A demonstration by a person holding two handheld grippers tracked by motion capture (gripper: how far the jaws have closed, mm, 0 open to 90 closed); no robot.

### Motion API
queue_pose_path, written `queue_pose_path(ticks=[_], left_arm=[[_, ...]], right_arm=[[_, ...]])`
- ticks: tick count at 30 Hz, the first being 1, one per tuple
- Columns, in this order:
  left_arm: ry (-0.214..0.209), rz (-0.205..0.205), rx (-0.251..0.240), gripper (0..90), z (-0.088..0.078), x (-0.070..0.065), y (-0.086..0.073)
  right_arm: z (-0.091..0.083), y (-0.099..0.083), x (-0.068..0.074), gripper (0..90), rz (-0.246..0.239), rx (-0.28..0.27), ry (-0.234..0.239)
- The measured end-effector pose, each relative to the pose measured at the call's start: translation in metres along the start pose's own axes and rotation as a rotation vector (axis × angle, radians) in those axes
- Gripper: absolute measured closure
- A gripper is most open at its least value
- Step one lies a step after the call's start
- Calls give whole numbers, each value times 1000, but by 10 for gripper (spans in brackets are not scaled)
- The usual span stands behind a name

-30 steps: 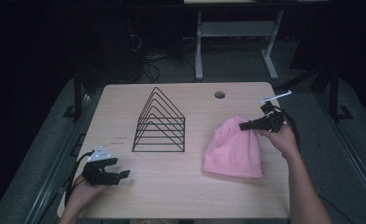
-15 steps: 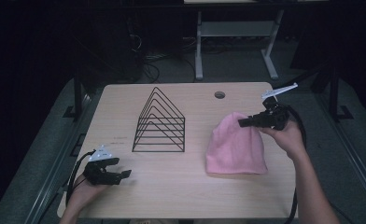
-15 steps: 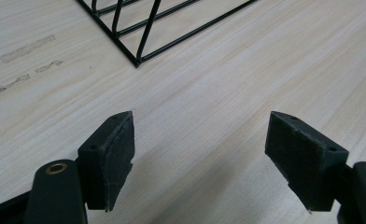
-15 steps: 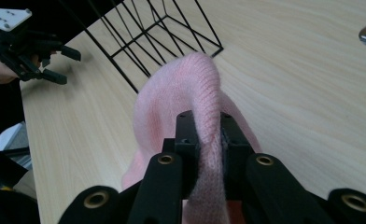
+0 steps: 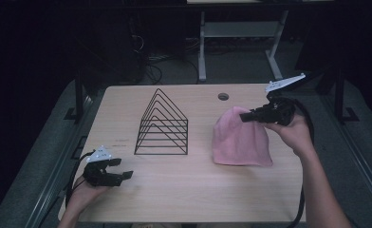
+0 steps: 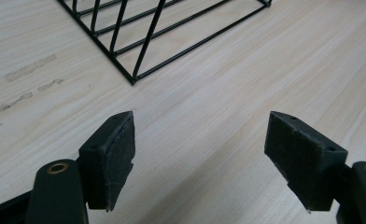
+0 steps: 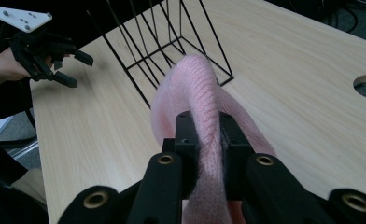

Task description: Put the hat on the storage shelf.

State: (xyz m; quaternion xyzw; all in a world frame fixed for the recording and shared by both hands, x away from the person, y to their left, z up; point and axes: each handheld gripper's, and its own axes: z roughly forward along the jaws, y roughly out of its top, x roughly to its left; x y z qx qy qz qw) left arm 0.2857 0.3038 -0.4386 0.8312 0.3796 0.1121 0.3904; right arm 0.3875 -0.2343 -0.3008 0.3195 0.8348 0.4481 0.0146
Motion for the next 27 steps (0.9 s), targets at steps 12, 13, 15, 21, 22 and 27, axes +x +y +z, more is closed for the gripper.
queue_pose_path(ticks=[12,13,15,21,22,27], left_arm=[[-44,26,-28,245,-7,-3,15],[-53,35,-35,245,-9,-4,19],[-59,41,-43,245,-12,-5,24],[-86,79,-54,245,-18,-10,42],[-92,84,-56,245,-19,-11,45],[-115,104,-64,245,-23,-14,59]], right_arm=[[-6,15,8,806,-38,-20,6],[-9,19,12,806,-50,-27,10],[-11,23,14,807,-58,-32,13],[-18,35,26,806,-92,-43,17],[-19,37,27,806,-96,-43,18],[-24,46,35,805,-115,-52,29]])
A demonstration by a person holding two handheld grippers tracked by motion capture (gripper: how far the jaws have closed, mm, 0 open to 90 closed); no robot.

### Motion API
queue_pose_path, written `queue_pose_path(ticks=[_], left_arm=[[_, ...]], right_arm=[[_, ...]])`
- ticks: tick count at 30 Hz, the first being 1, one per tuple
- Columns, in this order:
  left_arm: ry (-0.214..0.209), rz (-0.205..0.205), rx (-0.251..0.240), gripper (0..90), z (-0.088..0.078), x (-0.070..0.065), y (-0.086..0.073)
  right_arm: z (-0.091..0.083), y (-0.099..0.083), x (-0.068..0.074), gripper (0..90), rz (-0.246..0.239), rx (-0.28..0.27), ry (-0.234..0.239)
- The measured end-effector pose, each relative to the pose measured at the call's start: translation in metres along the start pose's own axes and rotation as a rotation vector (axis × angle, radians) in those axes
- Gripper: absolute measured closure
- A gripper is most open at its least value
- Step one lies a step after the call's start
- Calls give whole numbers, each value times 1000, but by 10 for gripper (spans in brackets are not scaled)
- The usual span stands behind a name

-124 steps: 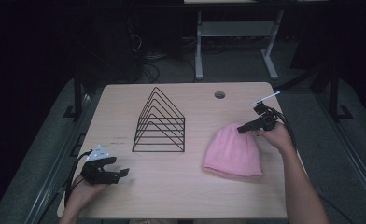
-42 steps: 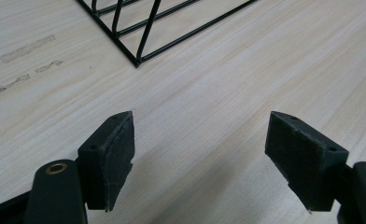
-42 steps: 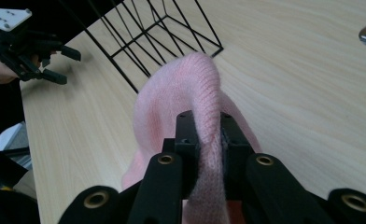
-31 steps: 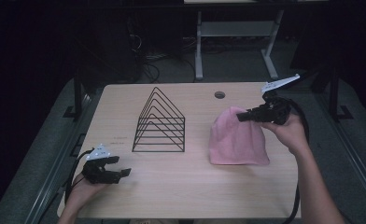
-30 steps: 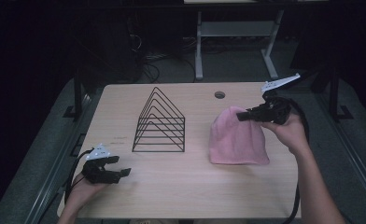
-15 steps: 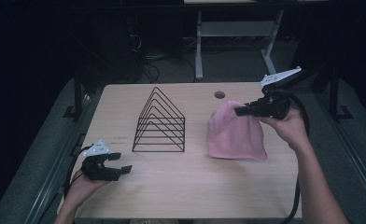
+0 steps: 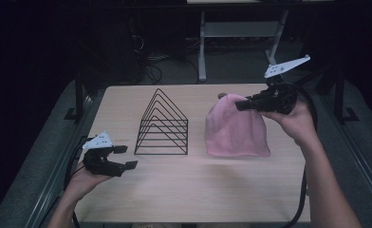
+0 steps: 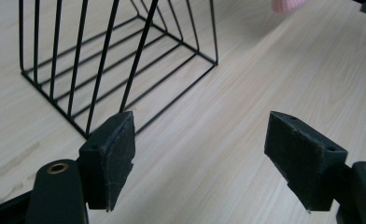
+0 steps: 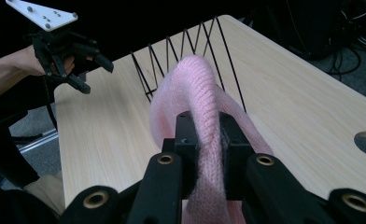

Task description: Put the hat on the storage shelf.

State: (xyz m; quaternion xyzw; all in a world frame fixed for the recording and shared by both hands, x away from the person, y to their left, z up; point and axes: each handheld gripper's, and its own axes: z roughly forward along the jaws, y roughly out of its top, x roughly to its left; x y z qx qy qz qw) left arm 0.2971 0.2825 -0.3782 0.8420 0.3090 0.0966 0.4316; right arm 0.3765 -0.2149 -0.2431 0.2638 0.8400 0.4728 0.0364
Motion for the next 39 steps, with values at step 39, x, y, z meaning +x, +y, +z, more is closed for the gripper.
queue_pose_path(ticks=[39], left_arm=[[-156,132,-55,244,-3,-23,92]], right_arm=[[23,77,55,805,-181,-23,104]])
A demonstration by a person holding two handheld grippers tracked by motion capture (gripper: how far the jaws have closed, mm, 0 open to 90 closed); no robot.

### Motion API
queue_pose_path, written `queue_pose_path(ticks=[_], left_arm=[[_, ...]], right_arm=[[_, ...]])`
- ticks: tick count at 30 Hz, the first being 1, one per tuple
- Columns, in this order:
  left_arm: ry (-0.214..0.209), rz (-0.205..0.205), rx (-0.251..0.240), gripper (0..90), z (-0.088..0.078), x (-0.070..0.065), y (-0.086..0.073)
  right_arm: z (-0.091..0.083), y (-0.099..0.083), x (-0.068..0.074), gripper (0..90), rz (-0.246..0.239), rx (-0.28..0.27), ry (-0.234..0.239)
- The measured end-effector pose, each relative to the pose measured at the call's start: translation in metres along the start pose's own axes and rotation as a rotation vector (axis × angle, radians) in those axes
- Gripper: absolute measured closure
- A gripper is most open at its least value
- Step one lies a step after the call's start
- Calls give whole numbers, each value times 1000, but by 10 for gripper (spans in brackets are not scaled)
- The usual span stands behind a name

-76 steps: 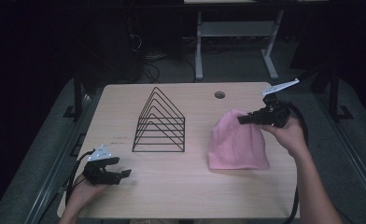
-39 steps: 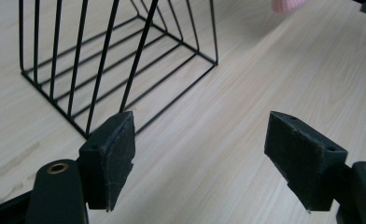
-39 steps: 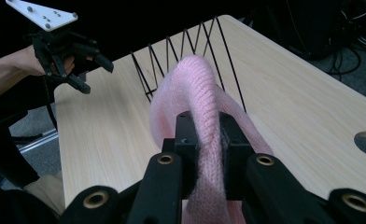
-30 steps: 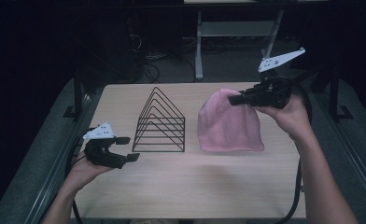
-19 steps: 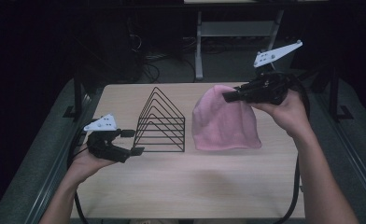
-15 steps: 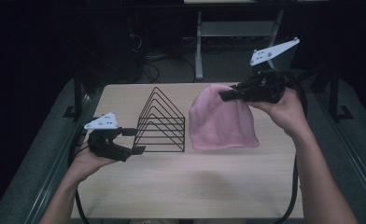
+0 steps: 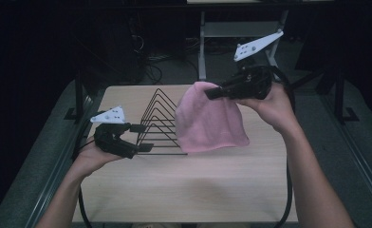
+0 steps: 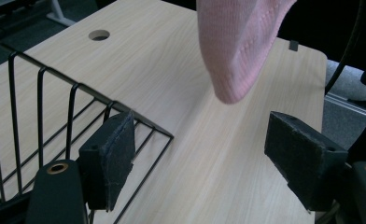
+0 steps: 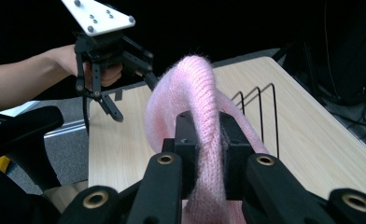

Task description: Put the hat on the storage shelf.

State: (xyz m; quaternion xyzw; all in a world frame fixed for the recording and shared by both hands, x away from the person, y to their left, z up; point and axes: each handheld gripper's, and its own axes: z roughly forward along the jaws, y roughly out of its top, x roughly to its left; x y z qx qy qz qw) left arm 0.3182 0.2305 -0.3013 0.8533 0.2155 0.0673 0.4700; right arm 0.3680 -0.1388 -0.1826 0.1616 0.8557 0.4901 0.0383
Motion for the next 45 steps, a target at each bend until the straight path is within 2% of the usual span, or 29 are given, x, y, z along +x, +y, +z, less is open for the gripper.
queue_pose_path(ticks=[7,12,21,26,28,30,32,37,45], left_arm=[[-22,5,6,245,6,1,7],[-72,5,15,298,12,5,9],[-100,-5,16,386,16,10,13],[-111,-11,15,459,17,14,16],[-124,2,18,552,17,17,16],[-130,-6,17,626,17,19,16],[-130,2,17,692,16,21,17],[-115,16,24,791,12,24,22],[-83,20,36,818,5,31,27]], right_arm=[[15,15,3,805,-23,0,29],[23,22,4,805,-30,-9,46],[36,35,6,805,-45,-23,75],[41,41,5,806,-44,-26,83],[43,43,4,806,-44,-27,86],[44,43,3,806,-50,-34,88],[44,44,3,806,-48,-37,87],[44,43,0,806,-43,-48,82],[44,43,-6,807,-37,-60,67]])
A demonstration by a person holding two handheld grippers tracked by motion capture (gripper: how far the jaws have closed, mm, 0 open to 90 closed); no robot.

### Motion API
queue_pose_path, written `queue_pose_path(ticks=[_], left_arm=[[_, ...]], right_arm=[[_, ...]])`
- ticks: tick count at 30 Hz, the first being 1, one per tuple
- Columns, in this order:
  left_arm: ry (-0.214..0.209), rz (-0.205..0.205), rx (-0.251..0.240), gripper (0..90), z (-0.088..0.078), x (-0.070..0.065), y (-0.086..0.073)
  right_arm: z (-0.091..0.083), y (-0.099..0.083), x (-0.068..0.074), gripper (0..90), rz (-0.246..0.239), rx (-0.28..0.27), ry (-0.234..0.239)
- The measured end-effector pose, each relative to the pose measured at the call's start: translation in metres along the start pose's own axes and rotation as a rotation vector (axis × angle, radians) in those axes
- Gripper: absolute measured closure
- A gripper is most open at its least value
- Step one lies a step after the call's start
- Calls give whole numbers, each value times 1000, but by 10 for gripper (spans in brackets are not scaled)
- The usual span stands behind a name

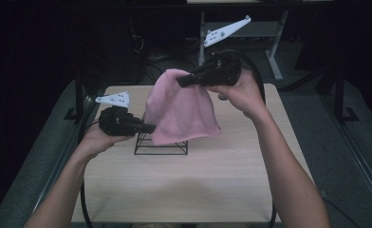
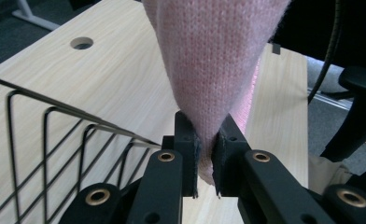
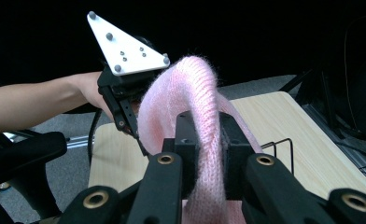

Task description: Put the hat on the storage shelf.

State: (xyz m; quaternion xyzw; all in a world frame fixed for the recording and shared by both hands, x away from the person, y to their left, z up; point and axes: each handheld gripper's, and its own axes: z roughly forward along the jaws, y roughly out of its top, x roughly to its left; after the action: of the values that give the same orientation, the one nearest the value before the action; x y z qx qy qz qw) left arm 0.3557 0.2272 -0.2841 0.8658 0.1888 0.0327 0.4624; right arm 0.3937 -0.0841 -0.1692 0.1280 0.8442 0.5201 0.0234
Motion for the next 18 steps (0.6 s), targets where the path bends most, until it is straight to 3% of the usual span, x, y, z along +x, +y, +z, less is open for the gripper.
queue_pose_path(ticks=[18], left_arm=[[87,-4,20,824,-24,22,16]], right_arm=[[7,13,-20,806,18,-35,-37]])
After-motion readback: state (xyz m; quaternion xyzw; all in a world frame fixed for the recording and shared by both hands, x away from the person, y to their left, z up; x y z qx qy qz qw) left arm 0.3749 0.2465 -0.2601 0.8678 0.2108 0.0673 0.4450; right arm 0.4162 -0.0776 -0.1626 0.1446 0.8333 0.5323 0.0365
